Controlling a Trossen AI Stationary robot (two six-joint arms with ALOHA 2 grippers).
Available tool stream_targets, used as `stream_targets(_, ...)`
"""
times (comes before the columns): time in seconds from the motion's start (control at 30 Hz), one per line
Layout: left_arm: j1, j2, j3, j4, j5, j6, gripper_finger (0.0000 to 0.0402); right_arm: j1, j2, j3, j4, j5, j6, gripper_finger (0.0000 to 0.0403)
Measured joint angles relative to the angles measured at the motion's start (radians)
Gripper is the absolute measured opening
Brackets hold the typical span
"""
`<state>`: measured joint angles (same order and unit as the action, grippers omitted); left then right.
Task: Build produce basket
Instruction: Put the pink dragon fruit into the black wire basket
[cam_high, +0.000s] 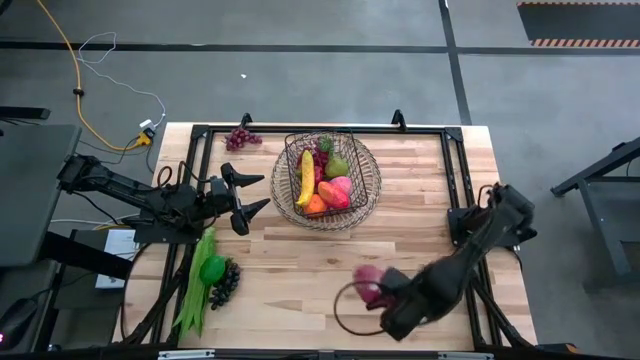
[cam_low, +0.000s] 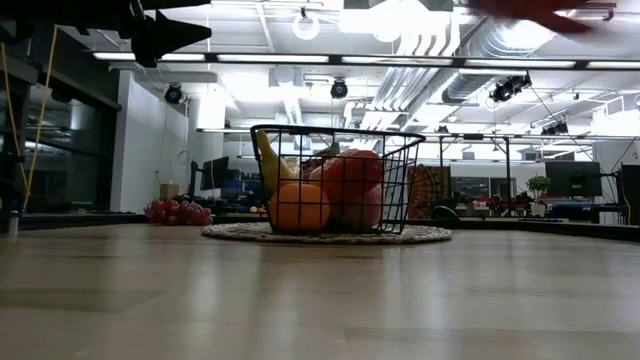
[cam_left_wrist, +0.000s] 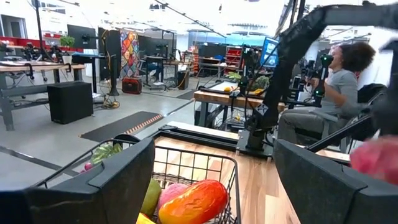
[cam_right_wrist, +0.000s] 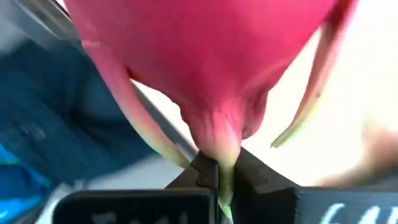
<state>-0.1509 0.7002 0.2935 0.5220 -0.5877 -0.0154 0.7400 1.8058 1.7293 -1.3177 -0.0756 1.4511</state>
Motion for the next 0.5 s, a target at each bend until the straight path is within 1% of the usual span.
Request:
stream_targets(0.07, 0.000, 0.000, 0.000, -0.001, 0.000, 0.000, 0.0317, -0.020, -0.034, 0.031, -0.001, 0.157, -0.121, 0.0001)
stream_targets(0.13, 0.000, 0.000, 0.000, -0.001, -0.001, -0.002, 0.0317, -0.045, -0.065, 0.039, 0.002, 0.286, -0.243, 0.0001)
stream_targets(0.2, 0.000, 0.000, 0.000, -0.001, -0.001, -0.012, 0.0317, -0.077, -0.095, 0.034, 0.001, 0.382, -0.360, 0.0001)
stream_targets(0.23, 0.000, 0.000, 0.000, -0.001, -0.001, -0.020, 0.0317, -0.097, -0.113, 0.022, 0.008, 0.414, -0.417, 0.0001)
stream_targets(0.3, 0.000, 0.000, 0.000, -0.001, -0.001, -0.030, 0.0317, -0.150, -0.148, -0.020, 0.030, 0.438, -0.519, 0.0001)
stream_targets(0.37, 0.000, 0.000, 0.000, -0.001, 0.000, -0.034, 0.0317, -0.211, -0.190, -0.088, 0.084, 0.437, -0.613, 0.0001)
stream_targets(0.43, -0.001, 0.000, 0.000, -0.001, 0.000, -0.034, 0.0317, -0.280, -0.243, -0.193, 0.192, 0.397, -0.714, 0.0001)
stream_targets(0.5, -0.005, 0.000, 0.000, -0.001, 0.000, -0.034, 0.0316, -0.353, -0.309, -0.325, 0.353, 0.323, -0.815, 0.0000)
